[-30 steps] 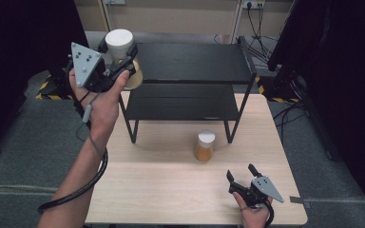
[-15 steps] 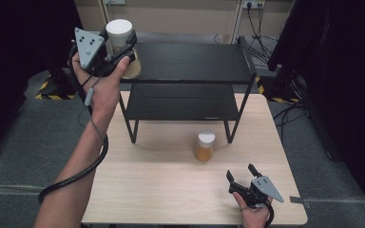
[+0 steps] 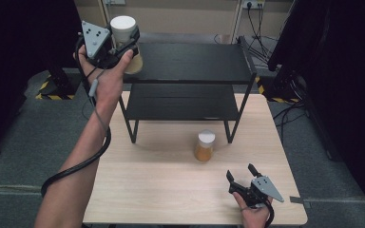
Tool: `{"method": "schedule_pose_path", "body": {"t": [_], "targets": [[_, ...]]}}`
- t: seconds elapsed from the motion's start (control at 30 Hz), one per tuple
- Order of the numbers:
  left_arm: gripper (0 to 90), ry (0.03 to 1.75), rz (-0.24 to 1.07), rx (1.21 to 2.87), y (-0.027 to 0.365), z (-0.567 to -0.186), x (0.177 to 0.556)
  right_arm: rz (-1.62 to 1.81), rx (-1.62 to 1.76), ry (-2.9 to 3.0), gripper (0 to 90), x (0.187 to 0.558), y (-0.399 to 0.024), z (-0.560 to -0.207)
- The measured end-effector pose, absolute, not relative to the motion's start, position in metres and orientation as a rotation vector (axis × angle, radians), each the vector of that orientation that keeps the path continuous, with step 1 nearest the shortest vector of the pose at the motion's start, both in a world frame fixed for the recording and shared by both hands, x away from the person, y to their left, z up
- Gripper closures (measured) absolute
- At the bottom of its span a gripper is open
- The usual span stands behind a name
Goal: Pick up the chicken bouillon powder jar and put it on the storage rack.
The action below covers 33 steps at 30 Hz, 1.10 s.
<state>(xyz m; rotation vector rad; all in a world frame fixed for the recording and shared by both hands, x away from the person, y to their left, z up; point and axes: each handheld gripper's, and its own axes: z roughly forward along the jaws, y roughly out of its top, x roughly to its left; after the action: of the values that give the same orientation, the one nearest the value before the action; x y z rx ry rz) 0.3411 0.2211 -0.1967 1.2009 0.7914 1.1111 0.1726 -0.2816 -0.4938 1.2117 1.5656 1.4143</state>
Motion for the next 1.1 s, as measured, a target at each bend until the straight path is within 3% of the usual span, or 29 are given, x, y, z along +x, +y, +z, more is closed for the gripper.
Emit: {"method": "schedule_pose_path", "body": {"t": [1.1], "targets": [[33.7,0.848,1.1,1.226,0.218,-0.204,0.365,1.416,1.207,1.568,10.7,0.173,-0.282,-0.494]]}}
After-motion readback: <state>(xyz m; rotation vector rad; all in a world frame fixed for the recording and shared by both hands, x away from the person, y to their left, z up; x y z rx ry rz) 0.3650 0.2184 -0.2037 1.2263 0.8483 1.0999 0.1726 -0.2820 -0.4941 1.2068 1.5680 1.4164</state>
